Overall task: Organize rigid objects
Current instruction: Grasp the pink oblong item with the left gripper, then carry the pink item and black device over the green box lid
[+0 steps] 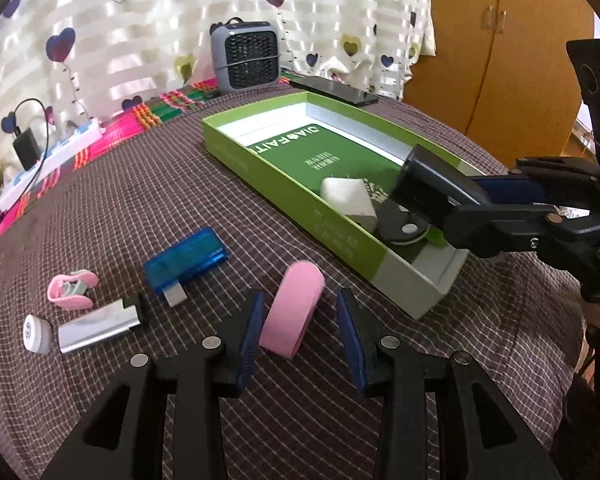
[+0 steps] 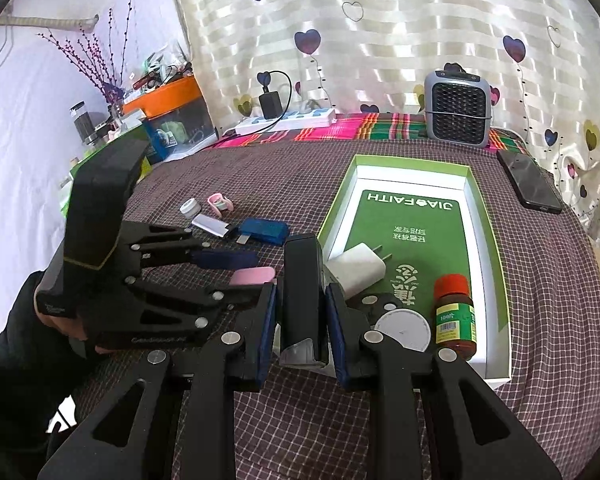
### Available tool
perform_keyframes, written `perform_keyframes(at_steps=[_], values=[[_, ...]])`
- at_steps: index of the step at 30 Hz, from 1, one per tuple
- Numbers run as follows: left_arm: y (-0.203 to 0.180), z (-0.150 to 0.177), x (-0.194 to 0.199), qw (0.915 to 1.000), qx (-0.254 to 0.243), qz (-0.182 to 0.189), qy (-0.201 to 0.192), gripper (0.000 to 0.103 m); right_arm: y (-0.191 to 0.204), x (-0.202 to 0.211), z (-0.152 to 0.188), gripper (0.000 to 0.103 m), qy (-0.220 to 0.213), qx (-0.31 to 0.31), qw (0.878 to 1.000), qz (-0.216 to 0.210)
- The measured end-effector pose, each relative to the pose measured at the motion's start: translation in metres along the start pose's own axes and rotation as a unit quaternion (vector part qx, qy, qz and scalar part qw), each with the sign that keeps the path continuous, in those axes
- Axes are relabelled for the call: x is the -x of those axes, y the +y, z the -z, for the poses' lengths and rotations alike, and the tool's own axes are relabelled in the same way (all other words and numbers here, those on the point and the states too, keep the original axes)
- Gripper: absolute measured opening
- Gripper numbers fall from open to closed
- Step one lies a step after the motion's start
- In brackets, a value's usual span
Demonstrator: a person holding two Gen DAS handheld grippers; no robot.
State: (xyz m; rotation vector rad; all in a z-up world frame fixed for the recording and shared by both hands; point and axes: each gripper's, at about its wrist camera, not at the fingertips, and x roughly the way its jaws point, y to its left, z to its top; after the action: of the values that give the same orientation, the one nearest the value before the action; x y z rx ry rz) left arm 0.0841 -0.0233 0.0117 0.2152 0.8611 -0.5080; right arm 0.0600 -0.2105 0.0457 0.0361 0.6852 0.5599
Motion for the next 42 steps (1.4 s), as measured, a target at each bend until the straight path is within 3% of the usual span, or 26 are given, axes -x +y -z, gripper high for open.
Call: perform_keyframes(at_steps=[7, 12, 16, 30, 37, 42], values=[[-0.008, 0.005, 0.001, 0.9997, 0.023, 0.003, -0.004, 0.036, 0.002, 0.001, 0.002, 0.025, 0.000, 0.002, 1.000, 0.000], [-0.003, 0.001, -0.003, 0.9970, 0.071, -0.031, -0.003, 0.035, 0.002, 0.002, 0.004, 0.025, 0.000, -0.001, 1.000, 0.002], [-0.002, 0.003, -0.006, 0.9944, 0.092, -0.052, 0.002, 0.017, 0.003, 0.002, 0.004, 0.025, 0.000, -0.001, 1.000, 0.002], [-0.005, 0.024, 0.035, 0.9824, 0.163, -0.073, -0.055, 0.017, 0.009, 0.002, 0.008, 0.025, 0.000, 0.000, 1.000, -0.004], [-0.012, 0.029, 0.057, 0.9756, 0.182, -0.089, -0.084, 0.017, 0.021, 0.001, 0.011, 0.025, -0.002, 0.008, 1.000, -0.013], [-0.018, 0.029, 0.062, 0.9755, 0.177, -0.095, -0.090, 0.017, 0.030, 0.003, 0.011, 0.025, -0.005, 0.018, 1.000, -0.016]])
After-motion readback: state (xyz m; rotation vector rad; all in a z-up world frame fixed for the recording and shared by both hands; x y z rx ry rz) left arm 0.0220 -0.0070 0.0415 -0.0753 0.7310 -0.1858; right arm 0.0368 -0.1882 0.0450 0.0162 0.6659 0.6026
